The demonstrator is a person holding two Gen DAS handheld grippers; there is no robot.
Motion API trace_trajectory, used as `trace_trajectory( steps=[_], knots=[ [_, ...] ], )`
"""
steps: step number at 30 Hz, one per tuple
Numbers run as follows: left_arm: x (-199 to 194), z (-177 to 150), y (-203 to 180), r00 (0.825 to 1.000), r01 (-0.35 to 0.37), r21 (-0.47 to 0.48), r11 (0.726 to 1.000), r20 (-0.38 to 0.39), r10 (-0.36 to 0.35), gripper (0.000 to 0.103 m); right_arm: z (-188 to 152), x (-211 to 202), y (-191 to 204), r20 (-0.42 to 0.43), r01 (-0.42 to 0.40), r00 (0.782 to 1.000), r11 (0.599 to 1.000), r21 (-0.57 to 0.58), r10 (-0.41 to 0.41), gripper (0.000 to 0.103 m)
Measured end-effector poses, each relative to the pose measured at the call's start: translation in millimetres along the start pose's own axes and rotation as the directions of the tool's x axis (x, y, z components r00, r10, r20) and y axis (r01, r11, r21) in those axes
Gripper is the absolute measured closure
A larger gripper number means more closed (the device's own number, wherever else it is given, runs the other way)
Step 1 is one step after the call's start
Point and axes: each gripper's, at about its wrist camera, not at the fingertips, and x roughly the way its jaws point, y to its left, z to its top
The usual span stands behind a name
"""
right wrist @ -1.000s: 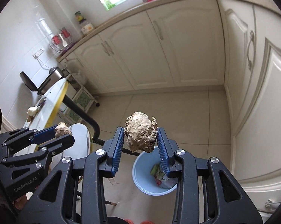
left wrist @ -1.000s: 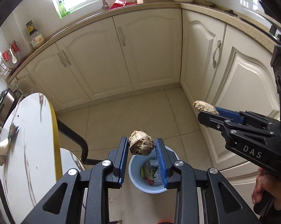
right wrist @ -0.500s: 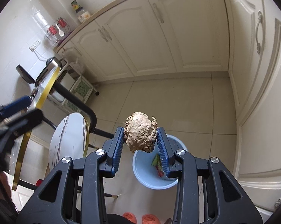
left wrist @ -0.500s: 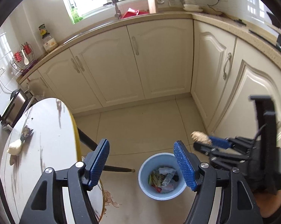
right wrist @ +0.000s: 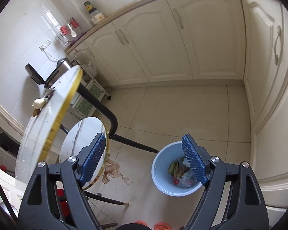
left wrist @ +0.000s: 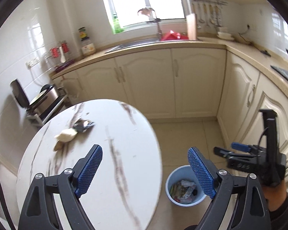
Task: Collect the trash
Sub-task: 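Move both open tools back toward the bread and black packet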
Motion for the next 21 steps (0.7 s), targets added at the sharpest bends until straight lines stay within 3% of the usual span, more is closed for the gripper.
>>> trace_trajectory(
  steps=[6,10,16,21],
  knots=[
    [-64.5,-41.0,64.4,0.997,-0.071,-0.093,0.993,0.019,0.073,0.004,17.0,-34.0,60.7,0.057,-0.058,0.996,0.992,-0.112,0.065,0.014],
    [-84.6,-62.2,105.3,0.993,-0.111,-0.167,0.98,0.016,0.115,0.003,28.2,-39.2,119.9,0.062,-0.073,0.994,0.97,-0.231,0.09,0.01],
    [-101.4,-86.9,155.8,0.987,-0.158,-0.229,0.96,-0.009,0.161,0.002,33.5,-14.5,204.7,0.005,-0.081,0.996,0.915,-0.394,0.091,0.009],
    [-87.7,-85.2,195.2,0.983,-0.183,-0.256,0.949,-0.049,0.176,0.002,44.6,40.0,257.3,-0.069,-0.062,0.997,0.862,-0.503,0.032,0.009]
  ],
)
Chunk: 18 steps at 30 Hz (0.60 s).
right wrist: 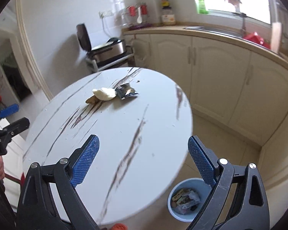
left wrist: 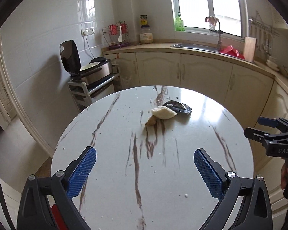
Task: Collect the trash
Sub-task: 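Move both open tools back toward the bread and black packet, then grasp the black snack packet with the right tool while the left tool grasps a ginger piece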
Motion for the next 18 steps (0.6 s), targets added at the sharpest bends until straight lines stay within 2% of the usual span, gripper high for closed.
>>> trace_trajectory(
  steps=[6,10,15,18],
  knots=[
    [44.6,25.1,19.1,0.998,-0.001,-0.009,1.0,-0.061,0.0,0.002,43.8,79.5,27.2,-0.108,-0.026,0.994,0.987,-0.161,0.008,0.01],
    [79.5,43.2,26.8,0.993,0.001,0.004,1.0,-0.115,-0.001,0.002,67.3,129.7,40.1,-0.163,-0.025,0.987,0.965,-0.26,-0.018,0.013],
    [125.9,63.2,32.1,0.987,0.025,0.023,0.999,-0.158,-0.021,0.002,89.8,171.9,49.9,-0.191,-0.01,0.98,0.938,-0.347,-0.061,0.017],
    [149.2,70.7,28.6,0.983,0.048,0.026,0.998,-0.178,-0.043,0.002,99.7,184.4,46.1,-0.213,-0.052,0.977,0.934,-0.353,-0.026,0.022]
  ],
)
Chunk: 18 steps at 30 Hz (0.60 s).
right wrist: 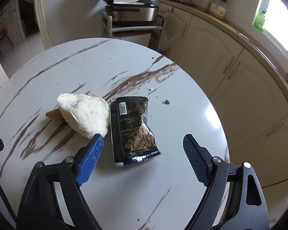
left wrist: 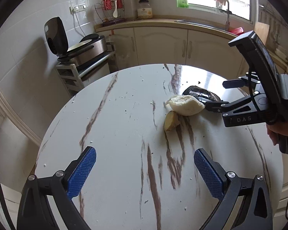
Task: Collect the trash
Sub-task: 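Grasp the black snack packet with the right tool while the left tool grasps a ginger piece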
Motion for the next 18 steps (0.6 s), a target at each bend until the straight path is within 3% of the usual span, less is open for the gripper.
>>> trace_trajectory(
  steps=[4,8,10,18],
  knots=[
    [27.0,14.6,-2.3,0.999,0.026,-0.012,1.0,-0.032,-0.026,0.002,1.8,14.9,-11.4,-0.028,-0.105,0.994,0.994,0.026,0.105,0.053],
    [48.1,29.1,-5.2,0.997,0.05,-0.011,0.999,-0.051,-0.05,0.002,-2.6,14.4,-12.2,-0.01,-0.117,0.993,0.993,0.008,0.117,0.06],
    [58.8,35.1,-7.0,0.996,0.056,-0.009,0.998,-0.064,-0.057,0.002,-5.3,11.5,-15.0,-0.004,-0.115,0.993,0.993,0.014,0.115,0.074],
    [96.3,53.4,-9.9,0.997,0.021,0.018,1.0,-0.07,-0.02,0.005,-27.6,-6.9,-29.0,0.043,-0.149,0.988,0.987,0.067,0.147,0.08]
  ],
)
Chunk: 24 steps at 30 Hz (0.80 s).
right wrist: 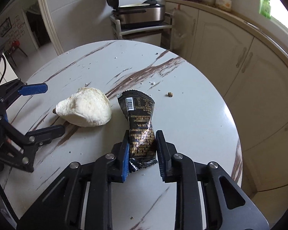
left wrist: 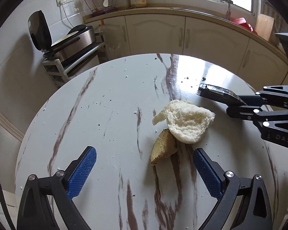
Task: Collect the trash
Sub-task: 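Grasp the black snack packet with the right tool while the left tool grasps a ginger piece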
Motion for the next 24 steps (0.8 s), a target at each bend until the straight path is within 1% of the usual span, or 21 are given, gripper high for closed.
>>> trace_trajectory(
  steps=[1,2,3,4,6,7,8,10,12,16,20,23,24],
  knots=[
    [3.9,1.3,-1.6,1.0,0.004,0.004,1.0,-0.007,-0.004,0.012,-2.5,-2.3,-1.9,0.004,-0.007,1.0,1.0,0.01,0.007,0.08],
    [6.3,-0.5,-5.9,1.0,0.013,0.01,1.0,-0.016,-0.013,0.024,-5.3,-5.2,-4.4,0.011,-0.01,1.0,1.0,0.021,0.01,0.08],
    [8.8,-0.1,-6.6,1.0,0.023,0.009,1.0,-0.021,-0.023,0.026,-7.6,-7.6,-6.0,0.014,-0.016,1.0,0.999,0.031,0.015,0.08],
    [9.2,0.4,-7.1,0.999,0.042,-0.003,0.999,-0.017,-0.042,0.033,-9.6,-9.4,-7.7,0.016,-0.022,1.0,0.999,0.039,0.021,0.08],
    [10.7,2.0,-5.6,0.997,0.076,-0.02,0.997,-0.02,-0.077,0.042,-12.4,-11.4,-9.8,0.014,-0.013,1.0,0.999,0.048,0.012,0.08],
    [9.9,2.2,-4.9,0.996,0.091,-0.026,0.996,-0.018,-0.091,0.055,-13.7,-12.7,-10.9,0.017,-0.015,1.0,0.998,0.055,0.014,0.08],
    [8.5,2.2,-3.7,0.996,0.084,-0.027,0.996,-0.013,-0.084,0.078,-15.1,-15.0,-11.7,0.023,-0.018,1.0,0.998,0.063,0.016,0.08],
    [6.5,0.8,-0.9,0.996,0.083,-0.038,0.996,-0.02,-0.084,0.08,-17.6,-20.1,-10.2,0.033,-0.025,0.999,0.997,0.073,0.023,0.08],
    [0.2,-9.0,1.1,0.998,0.063,-0.026,0.998,-0.012,-0.063,0.08,-20.9,-25.7,-6.5,0.039,-0.04,0.999,0.996,0.08,0.037,0.08],
    [-13.5,-27.2,3.6,0.998,0.065,-0.032,0.997,-0.009,-0.066,0.08,-31.6,-39.4,6.2,0.058,-0.049,0.997,0.995,0.082,0.045,0.08],
    [-39.1,-50.0,9.9,0.998,0.06,-0.07,0.996,0.011,-0.059,0.08,-48.1,-59.8,20.9,0.083,-0.083,0.994,0.992,0.1,0.074,0.08],
    [-65.3,-64.0,8.9,0.997,0.064,-0.079,0.995,0.04,-0.061,0.08,-60.0,-77.6,35.3,0.107,-0.095,0.991,0.99,0.1,0.085,0.08],
    [-74.4,-67.7,5.2,0.997,0.066,-0.068,0.995,0.05,-0.063,0.08,-64.4,-85.3,40.1,0.122,-0.101,0.989,0.989,0.105,0.088,0.08]
  ],
)
